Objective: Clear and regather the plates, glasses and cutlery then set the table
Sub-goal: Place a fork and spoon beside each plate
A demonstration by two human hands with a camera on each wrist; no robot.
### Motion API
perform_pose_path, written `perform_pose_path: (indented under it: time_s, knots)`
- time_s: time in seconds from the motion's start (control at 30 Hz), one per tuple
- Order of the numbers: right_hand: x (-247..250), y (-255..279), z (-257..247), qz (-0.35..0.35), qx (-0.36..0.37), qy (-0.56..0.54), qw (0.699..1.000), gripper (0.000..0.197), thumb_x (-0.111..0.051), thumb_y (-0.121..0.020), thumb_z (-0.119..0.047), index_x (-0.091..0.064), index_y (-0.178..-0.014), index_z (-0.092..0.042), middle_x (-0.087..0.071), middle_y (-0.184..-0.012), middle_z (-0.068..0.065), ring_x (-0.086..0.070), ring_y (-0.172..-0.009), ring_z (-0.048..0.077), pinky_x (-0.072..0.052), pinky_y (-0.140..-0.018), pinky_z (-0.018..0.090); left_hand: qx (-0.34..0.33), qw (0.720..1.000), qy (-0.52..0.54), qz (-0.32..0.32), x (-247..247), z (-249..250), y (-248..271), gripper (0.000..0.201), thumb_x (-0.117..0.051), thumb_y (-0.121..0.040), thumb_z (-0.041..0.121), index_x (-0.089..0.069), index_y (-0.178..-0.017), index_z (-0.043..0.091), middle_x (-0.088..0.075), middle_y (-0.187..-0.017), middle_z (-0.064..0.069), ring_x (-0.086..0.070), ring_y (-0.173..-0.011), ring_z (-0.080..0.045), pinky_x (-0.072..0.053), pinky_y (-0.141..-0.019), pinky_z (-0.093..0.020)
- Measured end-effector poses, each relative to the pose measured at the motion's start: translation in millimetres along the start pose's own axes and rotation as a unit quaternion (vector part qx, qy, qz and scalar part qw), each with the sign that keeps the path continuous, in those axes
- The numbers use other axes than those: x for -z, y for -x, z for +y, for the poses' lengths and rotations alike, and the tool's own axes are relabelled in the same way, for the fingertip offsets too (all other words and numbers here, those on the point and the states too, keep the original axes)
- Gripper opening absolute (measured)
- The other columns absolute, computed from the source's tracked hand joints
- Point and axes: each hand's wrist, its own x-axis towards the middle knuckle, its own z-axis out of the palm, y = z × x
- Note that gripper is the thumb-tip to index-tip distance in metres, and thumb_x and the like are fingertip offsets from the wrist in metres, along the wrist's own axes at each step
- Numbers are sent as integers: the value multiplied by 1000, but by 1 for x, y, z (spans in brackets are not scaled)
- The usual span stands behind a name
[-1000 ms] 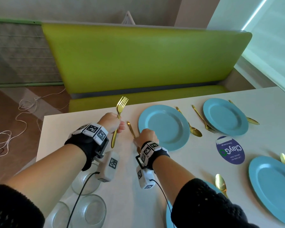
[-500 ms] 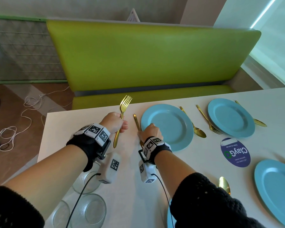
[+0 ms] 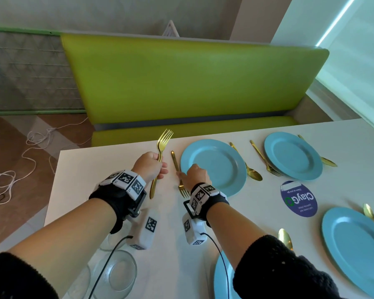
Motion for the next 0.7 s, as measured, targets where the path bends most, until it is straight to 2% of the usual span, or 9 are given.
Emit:
perform_pose_path:
  time_s: [0.1, 0.17, 0.23, 0.3, 0.37, 0.47, 0.57, 0.63, 0.7]
  knots:
    - [22, 21, 0, -26, 59, -27, 998, 47, -49, -93, -45, -59, -113, -4, -64, -115, 14, -59, -108, 31, -47, -89, 35, -26, 1000, -1, -16, -9, 3, 14, 22, -45, -93, 2, -59, -110, 5, -59, -89, -5, -61, -81, -22, -57, -79, -40]
    - [38, 37, 2, -44, 93, -41, 994, 45, -43, -96, -44, -61, -107, -4, -66, -110, 15, -61, -101, 31, -47, -88, 35, -43, 998, 1, -42, -17, 8, 26, 25, -50, -92, 3, -60, -115, 3, -60, -85, -5, -62, -78, -23, -57, -86, -44]
    - [50, 50, 8, -62, 102, -92, 988, 36, -41, -97, -41, -61, -92, -12, -68, -93, 10, -62, -74, 24, -52, -73, 34, -58, 996, 13, -71, -26, 14, 40, 24, -54, -91, 1, -61, -114, 1, -62, -86, -9, -62, -73, -22, -57, -85, -45]
    - [61, 64, 22, -66, 84, -164, 981, 33, -42, -98, -38, -57, -78, -16, -62, -74, -2, -53, -54, 13, -46, -51, 23, -71, 992, 18, -103, -37, 18, 57, 20, -55, -89, -3, -62, -107, 1, -63, -80, -11, -61, -70, -23, -55, -84, -44]
    - [72, 80, 40, -65, 56, -206, 975, 33, -44, -98, -35, -56, -74, -16, -61, -75, -4, -51, -51, 10, -42, -47, 19, -81, 987, 11, -136, -50, 19, 75, 18, -57, -87, -4, -62, -102, 5, -64, -79, -11, -62, -74, -29, -54, -85, -45]
    - [86, 103, 70, -68, 9, -267, 961, 23, -49, -97, -31, -58, -89, -11, -60, -76, -3, -50, -53, 10, -40, -50, 20, -82, 980, 11, -181, -72, 15, 99, 23, -59, -86, -3, -60, -108, 4, -67, -89, -17, -64, -79, -31, -56, -76, -40]
    - [95, 118, 101, -56, -12, -319, 946, 15, -54, -94, -22, -61, -85, -12, -59, -69, -1, -48, -51, 10, -38, -44, 17, -85, 973, -8, -212, -95, 11, 122, 24, -61, -85, -3, -60, -107, 6, -68, -82, -16, -64, -67, -24, -57, -66, -31]
    - [99, 124, 120, -31, -18, -328, 944, 10, -57, -92, -18, -64, -90, -11, -59, -67, 2, -49, -50, 11, -37, -42, 17, -90, 969, -20, -228, -110, 9, 135, 23, -61, -85, -2, -60, -106, 8, -67, -77, -13, -64, -63, -21, -58, -72, -35]
    - [105, 126, 136, -6, -27, -334, 942, 9, -58, -90, -17, -65, -92, -11, -60, -71, 6, -49, -52, 12, -38, -44, 19, -97, 967, -33, -235, -126, 9, 145, 22, -62, -85, 1, -62, -104, 12, -70, -81, -13, -67, -69, -23, -57, -83, -42]
